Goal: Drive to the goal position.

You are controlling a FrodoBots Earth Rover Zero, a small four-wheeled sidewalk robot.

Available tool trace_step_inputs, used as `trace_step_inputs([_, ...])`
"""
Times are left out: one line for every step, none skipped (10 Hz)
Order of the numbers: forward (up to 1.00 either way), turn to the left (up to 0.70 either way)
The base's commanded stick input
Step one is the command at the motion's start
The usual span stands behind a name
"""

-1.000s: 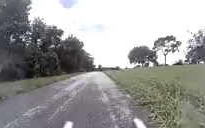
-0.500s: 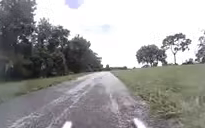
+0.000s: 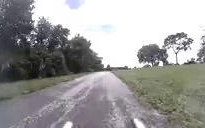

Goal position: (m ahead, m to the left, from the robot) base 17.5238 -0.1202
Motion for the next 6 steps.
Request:
trace_step_inputs([0.70, 0.00])
trace_step_inputs([0.70, 0.00])
trace_step_inputs([0.70, 0.00])
trace_step_inputs([0.70, 0.00])
trace_step_inputs([0.70, 0.00])
trace_step_inputs([0.70, 0.00])
